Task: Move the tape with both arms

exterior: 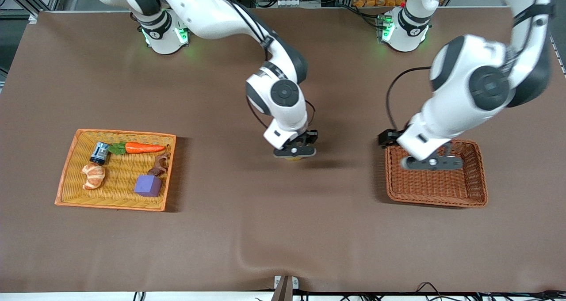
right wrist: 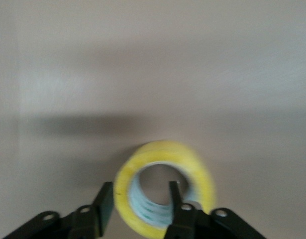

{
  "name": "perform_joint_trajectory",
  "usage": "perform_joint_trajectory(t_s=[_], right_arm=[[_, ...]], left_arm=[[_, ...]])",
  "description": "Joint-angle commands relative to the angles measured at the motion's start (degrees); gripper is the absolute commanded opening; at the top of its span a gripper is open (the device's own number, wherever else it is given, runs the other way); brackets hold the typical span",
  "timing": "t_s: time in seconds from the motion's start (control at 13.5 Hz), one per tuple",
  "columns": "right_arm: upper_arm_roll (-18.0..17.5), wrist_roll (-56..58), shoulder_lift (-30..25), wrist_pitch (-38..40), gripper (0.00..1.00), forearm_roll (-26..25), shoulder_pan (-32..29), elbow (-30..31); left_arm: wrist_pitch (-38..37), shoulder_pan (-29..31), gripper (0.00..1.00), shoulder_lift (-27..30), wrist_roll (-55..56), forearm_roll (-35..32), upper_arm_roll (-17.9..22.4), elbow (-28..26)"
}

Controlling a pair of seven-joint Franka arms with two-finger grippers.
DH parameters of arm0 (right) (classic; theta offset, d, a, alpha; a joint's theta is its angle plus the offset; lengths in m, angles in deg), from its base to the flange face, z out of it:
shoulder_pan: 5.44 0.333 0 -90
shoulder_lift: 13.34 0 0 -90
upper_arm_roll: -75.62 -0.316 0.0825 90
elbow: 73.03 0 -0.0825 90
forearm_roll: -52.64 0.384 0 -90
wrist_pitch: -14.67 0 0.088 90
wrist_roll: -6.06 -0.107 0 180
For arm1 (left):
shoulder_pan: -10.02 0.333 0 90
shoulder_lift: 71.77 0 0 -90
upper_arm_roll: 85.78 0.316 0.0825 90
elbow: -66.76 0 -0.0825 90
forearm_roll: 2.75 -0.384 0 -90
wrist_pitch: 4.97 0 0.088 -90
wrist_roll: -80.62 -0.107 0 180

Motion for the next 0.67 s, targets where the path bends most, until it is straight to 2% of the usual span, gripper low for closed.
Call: perform_joint_trajectory(t_s=[0.0,0.15,0.22,0.37,0.59], right_arm=[[0.0,13.0,-15.5,8.9,1.00,0.6,-8.1,8.8],[0.0,24.2,-25.9,8.3,1.00,0.5,-14.9,19.0],[0.1,25.1,-29.4,8.3,1.00,-0.7,-17.0,22.0],[0.1,26.0,-35.5,9.8,1.00,-7.1,-20.1,26.0],[0.0,32.4,-41.7,18.9,1.00,-8.9,-25.6,27.0]], left_arm=[[2.0,-3.3,1.00,-3.6,3.1,-1.1,0.0,0.8],[3.4,-8.1,1.00,-6.5,3.5,-0.5,-0.1,0.8],[4.6,-11.0,1.00,-8.0,5.7,-0.6,0.0,0.8],[9.6,-14.8,1.00,-11.7,13.9,-1.2,0.0,1.0],[13.5,-19.0,1.00,-16.2,19.5,-2.2,0.1,1.0]])
